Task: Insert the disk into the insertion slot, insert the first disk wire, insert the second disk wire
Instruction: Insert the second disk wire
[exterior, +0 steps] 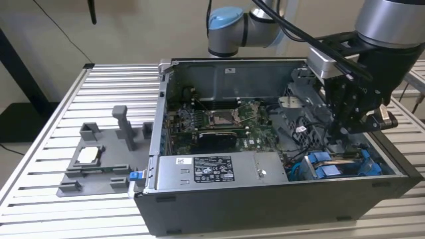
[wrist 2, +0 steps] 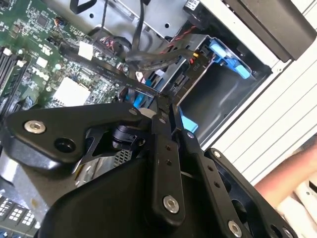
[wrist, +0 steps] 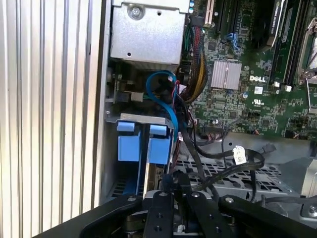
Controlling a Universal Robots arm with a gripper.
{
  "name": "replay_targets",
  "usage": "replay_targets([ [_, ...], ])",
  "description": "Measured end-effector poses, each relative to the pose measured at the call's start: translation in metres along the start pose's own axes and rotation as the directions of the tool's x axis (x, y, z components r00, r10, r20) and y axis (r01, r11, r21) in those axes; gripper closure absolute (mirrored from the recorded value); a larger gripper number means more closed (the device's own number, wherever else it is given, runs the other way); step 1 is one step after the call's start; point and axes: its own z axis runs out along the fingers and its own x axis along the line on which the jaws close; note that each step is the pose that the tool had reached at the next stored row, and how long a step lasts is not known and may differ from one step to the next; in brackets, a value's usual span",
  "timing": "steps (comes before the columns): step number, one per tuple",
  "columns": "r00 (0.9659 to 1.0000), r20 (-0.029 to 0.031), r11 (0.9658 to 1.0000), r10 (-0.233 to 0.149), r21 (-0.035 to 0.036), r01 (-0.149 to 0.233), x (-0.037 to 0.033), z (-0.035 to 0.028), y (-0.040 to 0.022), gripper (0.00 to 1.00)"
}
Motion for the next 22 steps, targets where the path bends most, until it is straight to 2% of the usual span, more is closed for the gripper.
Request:
replay_targets([
  [10, 1.0000, 0.0003, 1.0000, 0.000, -0.0014, 0.000, 0.0009, 0.0016, -0.0015, 0.84],
  [12, 1.0000, 0.0000, 1.0000, 0.000, -0.0030, 0.000, 0.0023, 0.0031, -0.0030, 0.84],
  [16, 1.0000, 0.0034, 1.0000, 0.002, -0.0037, -0.002, 0.0079, 0.0074, -0.0045, 0.84],
  [22, 0.9991, -0.0003, 0.9991, 0.042, -0.0035, -0.042, 0.0103, 0.0140, -0.0039, 0.84],
])
